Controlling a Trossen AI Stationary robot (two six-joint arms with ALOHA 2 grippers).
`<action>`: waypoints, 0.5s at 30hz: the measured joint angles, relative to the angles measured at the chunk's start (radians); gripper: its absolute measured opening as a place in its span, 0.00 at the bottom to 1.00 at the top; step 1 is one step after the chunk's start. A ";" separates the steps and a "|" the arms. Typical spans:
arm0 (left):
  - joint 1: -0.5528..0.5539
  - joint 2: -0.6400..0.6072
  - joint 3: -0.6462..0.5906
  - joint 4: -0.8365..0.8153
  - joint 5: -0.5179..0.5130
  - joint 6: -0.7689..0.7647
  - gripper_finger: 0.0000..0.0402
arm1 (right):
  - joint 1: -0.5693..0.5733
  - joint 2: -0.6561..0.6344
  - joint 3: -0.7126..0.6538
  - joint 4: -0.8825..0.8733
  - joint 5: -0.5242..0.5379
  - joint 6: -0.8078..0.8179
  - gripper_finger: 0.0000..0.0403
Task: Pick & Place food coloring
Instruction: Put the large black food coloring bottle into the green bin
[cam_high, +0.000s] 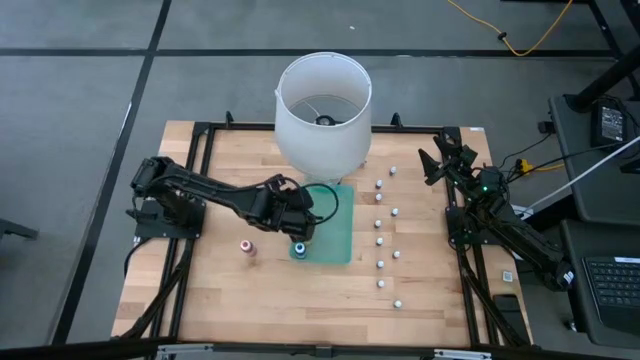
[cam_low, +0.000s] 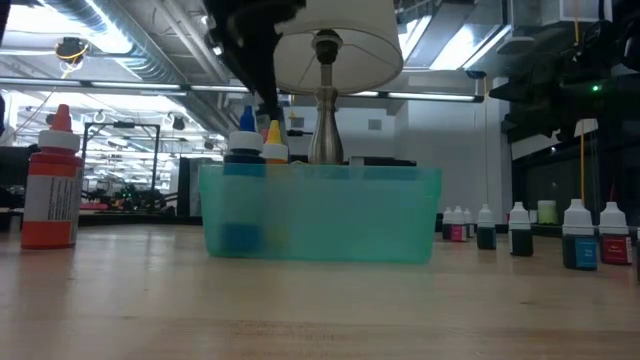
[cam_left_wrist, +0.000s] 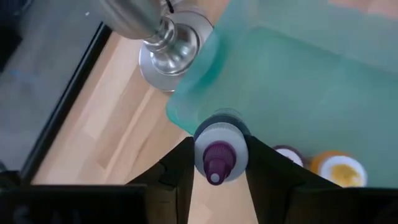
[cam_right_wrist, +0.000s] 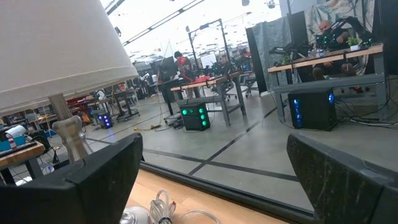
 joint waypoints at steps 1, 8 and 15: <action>0.000 0.010 0.000 0.001 -0.005 0.013 0.29 | 0.000 0.000 0.000 0.000 0.000 0.000 0.99; 0.001 0.081 0.000 0.018 0.030 0.057 0.29 | 0.000 0.000 0.000 0.000 0.000 0.000 0.99; 0.001 0.123 0.000 0.036 0.062 0.075 0.30 | 0.000 0.000 0.000 0.000 0.000 0.000 0.99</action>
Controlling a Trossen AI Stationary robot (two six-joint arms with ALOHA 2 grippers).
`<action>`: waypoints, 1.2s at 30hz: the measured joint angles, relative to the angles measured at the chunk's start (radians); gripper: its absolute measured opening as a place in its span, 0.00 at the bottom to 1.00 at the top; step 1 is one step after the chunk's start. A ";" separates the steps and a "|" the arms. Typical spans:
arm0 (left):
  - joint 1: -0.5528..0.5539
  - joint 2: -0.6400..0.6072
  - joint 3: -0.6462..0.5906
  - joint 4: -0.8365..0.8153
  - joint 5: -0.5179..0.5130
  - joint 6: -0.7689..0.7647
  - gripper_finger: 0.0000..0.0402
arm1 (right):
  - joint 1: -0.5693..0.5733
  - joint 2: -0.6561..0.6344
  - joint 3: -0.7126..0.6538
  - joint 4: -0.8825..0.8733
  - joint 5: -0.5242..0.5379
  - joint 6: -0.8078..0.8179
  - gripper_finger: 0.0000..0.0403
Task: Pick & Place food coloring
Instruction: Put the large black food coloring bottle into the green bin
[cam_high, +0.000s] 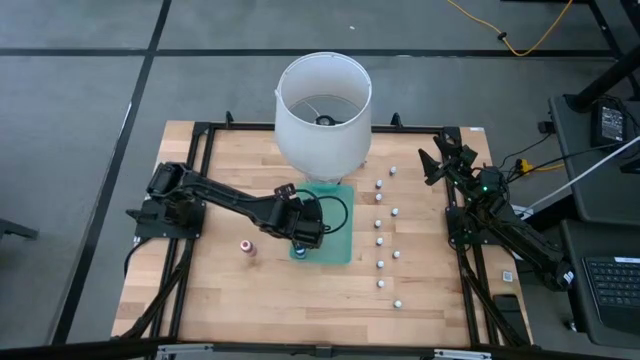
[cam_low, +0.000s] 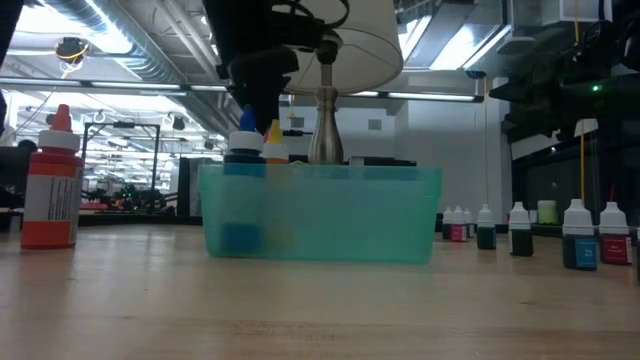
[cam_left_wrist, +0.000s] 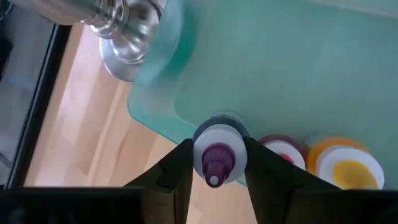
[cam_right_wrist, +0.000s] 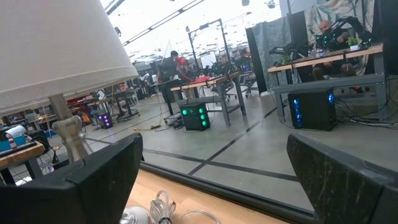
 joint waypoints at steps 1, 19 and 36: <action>0.000 0.000 0.000 -0.001 0.006 0.000 0.30 | 0.000 0.000 0.000 0.000 0.000 0.000 0.99; 0.010 0.001 0.000 -0.010 0.051 0.001 0.37 | 0.000 0.000 0.000 0.000 0.000 0.000 0.99; 0.026 0.001 0.000 -0.010 0.047 0.034 0.39 | 0.000 0.000 0.000 0.000 0.000 0.000 0.99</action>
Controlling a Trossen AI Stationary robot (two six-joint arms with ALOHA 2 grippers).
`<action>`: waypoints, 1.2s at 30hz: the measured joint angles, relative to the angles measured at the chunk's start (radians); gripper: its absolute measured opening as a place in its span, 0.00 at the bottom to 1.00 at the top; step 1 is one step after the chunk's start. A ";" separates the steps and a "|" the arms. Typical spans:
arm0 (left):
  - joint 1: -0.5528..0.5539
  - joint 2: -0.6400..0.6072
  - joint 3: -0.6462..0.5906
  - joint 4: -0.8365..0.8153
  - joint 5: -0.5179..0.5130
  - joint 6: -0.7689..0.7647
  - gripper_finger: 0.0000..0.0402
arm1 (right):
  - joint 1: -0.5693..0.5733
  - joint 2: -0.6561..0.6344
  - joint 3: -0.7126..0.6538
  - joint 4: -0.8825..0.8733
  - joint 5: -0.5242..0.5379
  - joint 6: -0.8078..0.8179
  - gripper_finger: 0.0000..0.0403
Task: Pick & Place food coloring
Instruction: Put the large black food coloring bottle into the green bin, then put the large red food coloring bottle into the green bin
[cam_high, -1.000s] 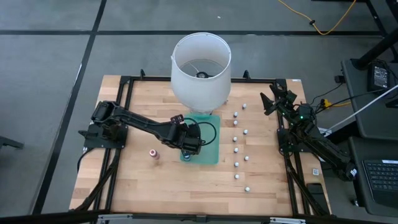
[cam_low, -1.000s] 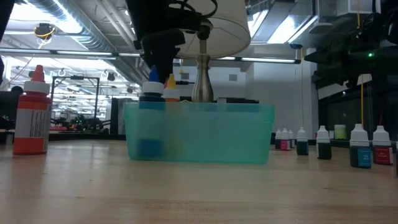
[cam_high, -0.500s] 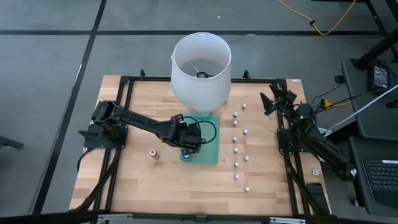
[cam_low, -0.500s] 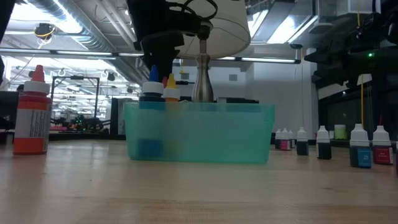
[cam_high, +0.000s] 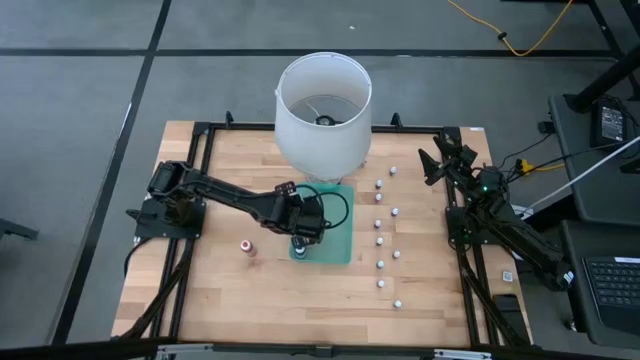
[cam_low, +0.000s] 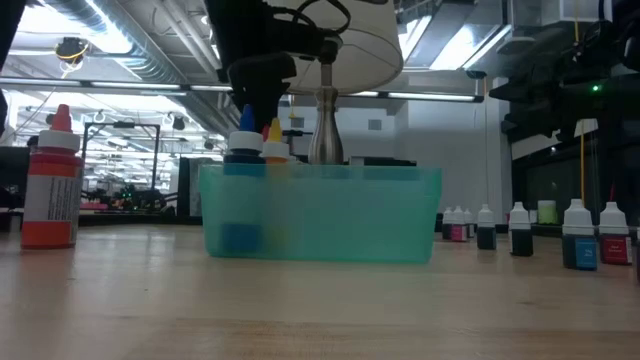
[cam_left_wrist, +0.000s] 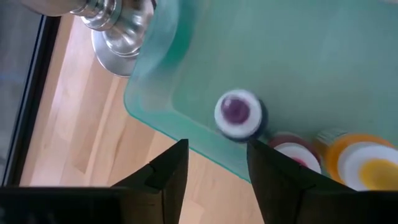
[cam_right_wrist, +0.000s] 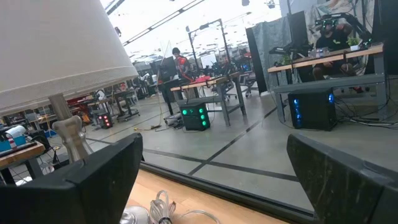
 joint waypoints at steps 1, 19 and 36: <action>0.001 0.000 0.000 0.000 0.000 0.000 0.40 | 0.000 0.000 0.000 0.000 0.000 0.000 0.99; -0.009 -0.108 0.004 -0.088 -0.045 -0.214 0.45 | 0.000 0.000 0.000 0.000 0.000 0.000 0.99; -0.180 -0.248 -0.056 -0.404 0.213 -0.864 0.70 | 0.000 0.000 0.000 -0.001 0.000 0.000 0.99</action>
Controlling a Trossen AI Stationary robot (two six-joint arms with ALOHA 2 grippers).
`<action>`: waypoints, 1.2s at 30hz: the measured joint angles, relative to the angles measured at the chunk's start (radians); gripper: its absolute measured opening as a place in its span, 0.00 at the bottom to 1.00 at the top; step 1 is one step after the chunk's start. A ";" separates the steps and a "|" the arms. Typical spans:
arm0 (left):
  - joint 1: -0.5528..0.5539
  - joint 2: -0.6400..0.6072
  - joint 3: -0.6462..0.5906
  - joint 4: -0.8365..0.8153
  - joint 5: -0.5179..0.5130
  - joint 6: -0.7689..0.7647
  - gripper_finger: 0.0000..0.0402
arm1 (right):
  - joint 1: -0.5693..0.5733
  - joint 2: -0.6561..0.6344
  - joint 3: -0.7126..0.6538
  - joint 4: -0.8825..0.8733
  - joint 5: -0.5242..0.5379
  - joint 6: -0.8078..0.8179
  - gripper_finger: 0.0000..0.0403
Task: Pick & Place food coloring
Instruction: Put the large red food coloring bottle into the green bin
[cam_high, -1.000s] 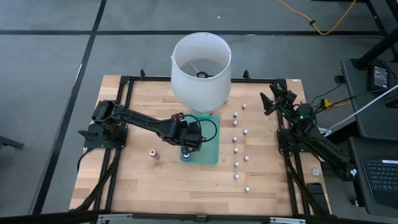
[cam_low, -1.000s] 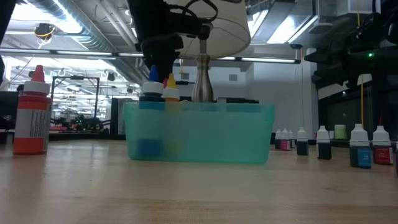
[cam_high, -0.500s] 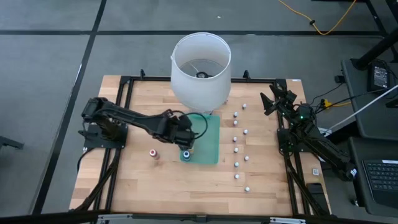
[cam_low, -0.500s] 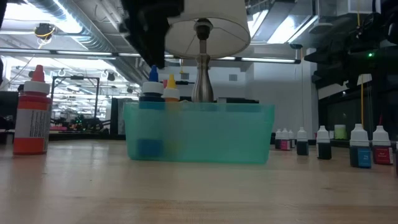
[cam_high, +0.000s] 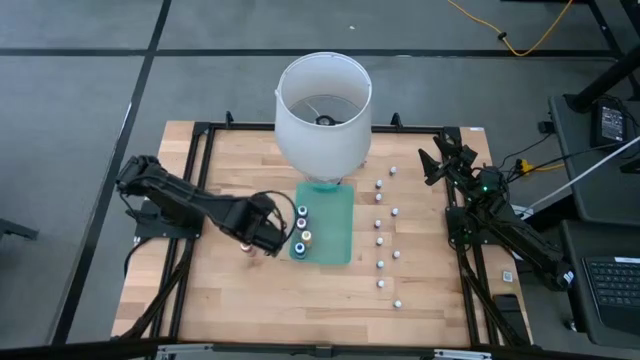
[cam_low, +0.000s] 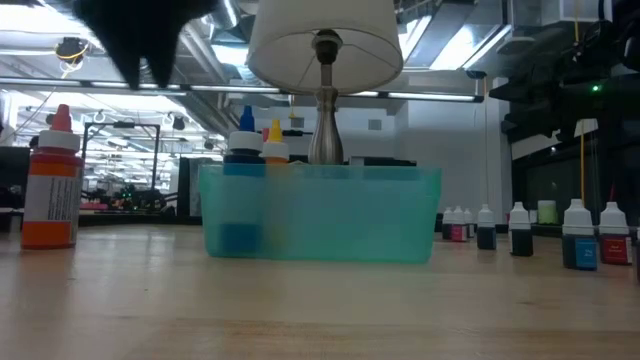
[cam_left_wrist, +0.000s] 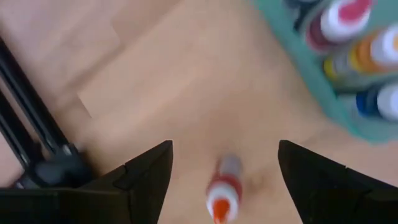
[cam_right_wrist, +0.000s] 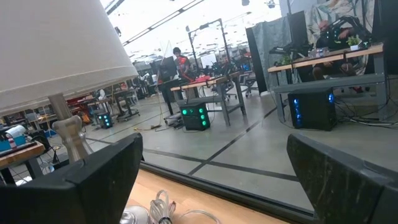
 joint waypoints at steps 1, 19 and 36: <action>-0.014 0.000 -0.008 0.005 0.017 -0.026 0.70 | 0.000 0.000 0.000 0.000 0.000 0.000 0.99; -0.119 0.000 -0.220 0.139 0.187 -0.246 0.70 | 0.000 0.000 0.000 0.000 0.000 0.000 0.99; -0.123 0.000 -0.281 0.221 0.122 -0.090 0.65 | 0.000 0.000 0.000 -0.001 0.000 0.000 0.99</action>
